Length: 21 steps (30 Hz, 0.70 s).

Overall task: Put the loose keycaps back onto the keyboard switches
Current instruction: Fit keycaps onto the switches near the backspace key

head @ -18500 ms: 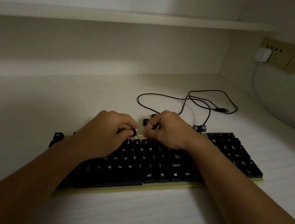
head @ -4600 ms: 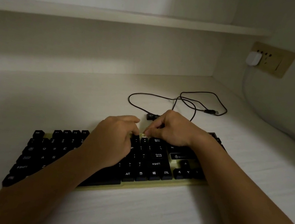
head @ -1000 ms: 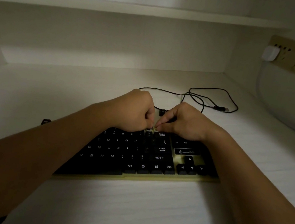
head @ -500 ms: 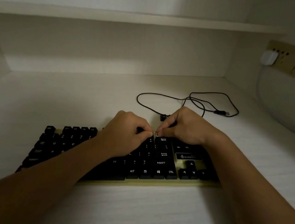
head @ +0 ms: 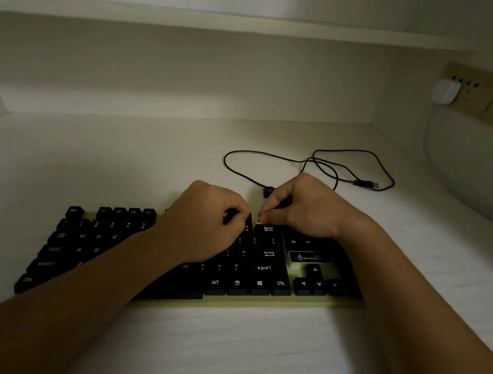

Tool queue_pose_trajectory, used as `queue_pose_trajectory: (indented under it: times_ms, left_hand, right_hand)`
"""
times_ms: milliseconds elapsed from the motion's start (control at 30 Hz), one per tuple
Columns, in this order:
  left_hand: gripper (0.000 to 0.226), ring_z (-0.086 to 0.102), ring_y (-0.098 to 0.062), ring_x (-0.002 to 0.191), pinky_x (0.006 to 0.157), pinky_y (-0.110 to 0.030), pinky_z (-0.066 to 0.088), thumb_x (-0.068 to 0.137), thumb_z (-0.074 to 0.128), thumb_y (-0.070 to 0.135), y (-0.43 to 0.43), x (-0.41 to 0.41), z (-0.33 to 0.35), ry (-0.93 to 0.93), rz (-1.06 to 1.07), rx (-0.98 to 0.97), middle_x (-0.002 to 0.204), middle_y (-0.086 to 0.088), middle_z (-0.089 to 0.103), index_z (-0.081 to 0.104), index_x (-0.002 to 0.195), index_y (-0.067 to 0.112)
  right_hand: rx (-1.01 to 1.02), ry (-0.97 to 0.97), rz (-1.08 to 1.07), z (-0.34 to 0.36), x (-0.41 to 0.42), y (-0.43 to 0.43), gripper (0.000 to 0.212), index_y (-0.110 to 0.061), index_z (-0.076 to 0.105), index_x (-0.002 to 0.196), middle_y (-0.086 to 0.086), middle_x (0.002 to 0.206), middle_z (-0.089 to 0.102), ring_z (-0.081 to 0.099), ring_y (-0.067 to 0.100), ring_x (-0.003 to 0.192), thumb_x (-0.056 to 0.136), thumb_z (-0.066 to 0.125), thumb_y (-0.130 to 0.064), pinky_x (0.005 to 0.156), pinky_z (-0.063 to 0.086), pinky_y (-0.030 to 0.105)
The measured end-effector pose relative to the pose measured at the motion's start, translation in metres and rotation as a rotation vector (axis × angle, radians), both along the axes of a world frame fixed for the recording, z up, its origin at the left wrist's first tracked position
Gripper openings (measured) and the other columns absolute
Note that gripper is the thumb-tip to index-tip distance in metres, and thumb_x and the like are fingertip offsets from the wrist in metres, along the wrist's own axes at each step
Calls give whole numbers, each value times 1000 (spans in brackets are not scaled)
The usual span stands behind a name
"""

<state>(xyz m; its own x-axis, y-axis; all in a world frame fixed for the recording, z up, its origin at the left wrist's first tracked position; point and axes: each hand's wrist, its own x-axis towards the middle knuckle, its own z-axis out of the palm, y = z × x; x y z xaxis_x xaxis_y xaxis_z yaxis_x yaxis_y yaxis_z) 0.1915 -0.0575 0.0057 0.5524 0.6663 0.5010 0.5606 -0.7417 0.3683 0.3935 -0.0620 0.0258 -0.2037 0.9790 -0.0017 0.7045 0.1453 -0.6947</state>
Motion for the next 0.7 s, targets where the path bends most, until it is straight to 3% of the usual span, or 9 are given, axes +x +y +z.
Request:
queue_pose_trajectory:
  times_ms: [167, 267, 400, 533, 700]
  left_hand:
    - [19, 63, -11, 54, 62, -26, 54, 82, 59, 17, 1, 2, 10, 81, 60, -97, 63, 6, 71, 77, 81, 17]
    - [17, 67, -6, 66, 70, -18, 54, 83, 60, 14, 13, 10, 23, 117, 105, -167, 72, 8, 73, 76, 82, 19]
    - [22, 68, -12, 83, 78, -20, 51, 83, 58, 13, 41, 23, 31, 171, 152, -237, 86, 6, 71, 73, 98, 19]
    - [40, 61, -16, 104, 87, -24, 47, 85, 63, 20, 60, 42, 26, 326, 147, -259, 120, -2, 64, 60, 124, 16]
    - [48, 63, -18, 103, 90, -32, 52, 81, 72, 24, 76, 63, 17, 356, 132, -207, 121, -5, 65, 58, 126, 14]
  right_hand:
    - [7, -5, -14, 0, 3, -1, 4, -20, 81, 84, -8, 80, 77, 70, 2, 78, 84, 77, -20, 77, 52, 18]
    - [51, 16, -57, 5, 11, 1, 7, -20, 81, 83, -11, 72, 75, 67, -1, 68, 87, 75, -21, 69, 53, 18]
    - [99, 35, -118, 8, 22, 1, 8, -19, 80, 84, -21, 54, 66, 58, -10, 50, 88, 74, -21, 51, 41, 6]
    - [95, -12, -116, 8, 26, 1, 9, -19, 80, 82, -10, 71, 74, 65, -4, 62, 88, 74, -21, 63, 51, 14]
    - [85, -2, -117, 8, 32, 2, 10, -18, 80, 86, -1, 78, 77, 71, 10, 71, 89, 71, -19, 69, 57, 22]
